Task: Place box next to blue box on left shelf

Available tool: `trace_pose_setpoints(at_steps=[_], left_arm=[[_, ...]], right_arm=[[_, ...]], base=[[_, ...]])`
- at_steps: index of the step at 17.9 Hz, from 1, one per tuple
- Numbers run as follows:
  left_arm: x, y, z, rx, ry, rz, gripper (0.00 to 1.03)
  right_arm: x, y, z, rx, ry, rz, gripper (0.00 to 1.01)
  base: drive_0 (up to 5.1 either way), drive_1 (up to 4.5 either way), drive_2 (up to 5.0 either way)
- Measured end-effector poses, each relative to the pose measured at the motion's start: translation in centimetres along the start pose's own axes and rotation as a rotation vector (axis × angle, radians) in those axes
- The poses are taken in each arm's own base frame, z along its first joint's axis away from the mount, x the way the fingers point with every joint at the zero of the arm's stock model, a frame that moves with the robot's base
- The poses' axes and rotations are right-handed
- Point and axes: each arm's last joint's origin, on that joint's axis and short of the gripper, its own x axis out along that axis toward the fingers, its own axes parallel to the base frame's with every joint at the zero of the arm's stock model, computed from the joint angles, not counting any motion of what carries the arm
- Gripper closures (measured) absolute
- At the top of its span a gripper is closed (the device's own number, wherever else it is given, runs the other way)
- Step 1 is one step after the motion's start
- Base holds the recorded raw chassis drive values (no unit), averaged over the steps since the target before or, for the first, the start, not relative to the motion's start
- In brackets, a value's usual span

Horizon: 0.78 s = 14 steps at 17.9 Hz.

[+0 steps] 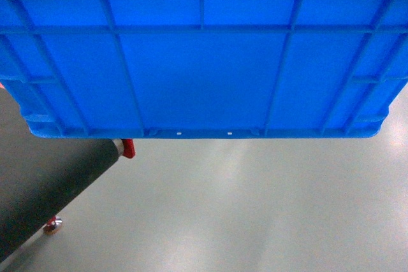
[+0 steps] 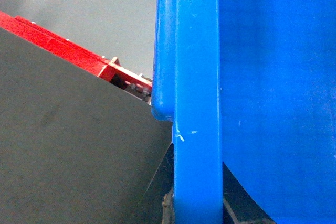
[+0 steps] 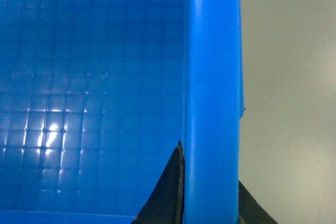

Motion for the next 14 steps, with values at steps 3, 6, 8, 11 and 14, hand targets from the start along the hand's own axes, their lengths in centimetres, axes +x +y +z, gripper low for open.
trace_pose_setpoints(at_steps=[3, 6, 8, 11, 14], left_arm=[[0.0, 0.0, 0.01, 0.0, -0.001, -0.001, 0.96], [0.0, 0.0, 0.0, 0.0, 0.0, 0.0, 0.96], [0.0, 0.0, 0.0, 0.0, 0.0, -0.001, 0.96], [0.0, 0.0, 0.0, 0.0, 0.0, -0.001, 0.96], [0.0, 0.0, 0.0, 0.0, 0.0, 0.0, 0.96]], right_arm=[[0.0, 0.0, 0.0, 0.0, 0.0, 0.0, 0.93], [0.0, 0.0, 0.01, 0.0, -0.001, 0.0, 0.93], [0.0, 0.0, -0.01, 0.0, 0.001, -0.001, 0.93], [0.0, 0.0, -0.01, 0.0, 0.001, 0.0, 0.93], [0.0, 0.0, 0.0, 0.0, 0.0, 0.0, 0.93]], base=[[-1.6, -1.6, -1.6], [-1.6, -1.6, -1.6], [-1.6, -1.6, -1.6], [-1.6, -1.6, -1.6], [-1.6, -1.6, -1.6]])
